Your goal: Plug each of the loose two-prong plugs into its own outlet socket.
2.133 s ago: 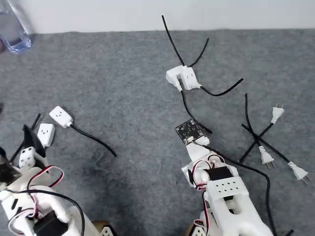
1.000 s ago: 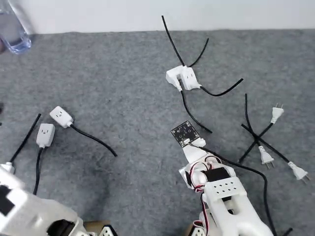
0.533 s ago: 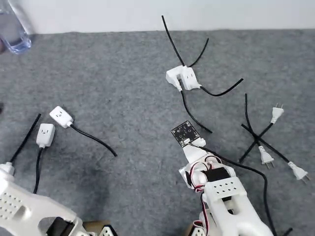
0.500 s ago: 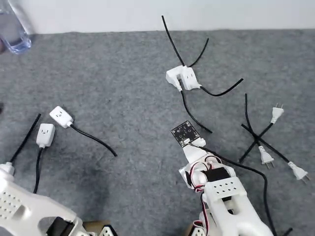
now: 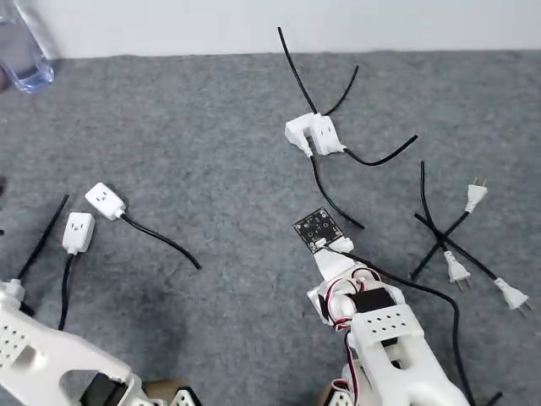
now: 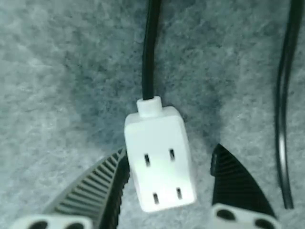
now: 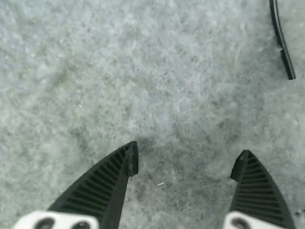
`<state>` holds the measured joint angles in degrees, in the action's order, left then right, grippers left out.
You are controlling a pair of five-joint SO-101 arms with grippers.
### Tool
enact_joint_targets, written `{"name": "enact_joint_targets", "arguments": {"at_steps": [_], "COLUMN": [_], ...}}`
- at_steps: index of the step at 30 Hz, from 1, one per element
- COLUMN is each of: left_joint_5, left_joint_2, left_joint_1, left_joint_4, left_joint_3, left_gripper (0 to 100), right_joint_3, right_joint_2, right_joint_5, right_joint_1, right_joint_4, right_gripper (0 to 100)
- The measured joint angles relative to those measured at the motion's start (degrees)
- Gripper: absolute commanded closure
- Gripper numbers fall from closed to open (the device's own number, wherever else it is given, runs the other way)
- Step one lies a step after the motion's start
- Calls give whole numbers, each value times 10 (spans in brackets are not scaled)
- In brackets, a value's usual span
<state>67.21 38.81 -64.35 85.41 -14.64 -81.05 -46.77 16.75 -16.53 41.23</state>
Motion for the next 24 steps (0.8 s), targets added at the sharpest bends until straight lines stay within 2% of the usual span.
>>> {"name": "enact_joint_targets", "arguments": {"at_steps": [5,8,16,21,24], "left_joint_5": [0,-1,0,-4,-74], "left_joint_2": [6,8,16,16,16], "left_joint_1": [0,0,18,52,80], "left_joint_4": [2,12,120,134,134], "left_joint_3": [-6,-18,-186,-258,-283], "left_gripper": [923,976,985,985,985], "right_joint_3": [0,0,0,0,0], "right_joint_2": [0,0,0,0,0], "right_joint_5": [0,0,0,0,0], "right_joint_1": [0,0,0,0,0], "right_joint_4": [0,0,0,0,0], "right_gripper": [691,690,690,690,690]}}
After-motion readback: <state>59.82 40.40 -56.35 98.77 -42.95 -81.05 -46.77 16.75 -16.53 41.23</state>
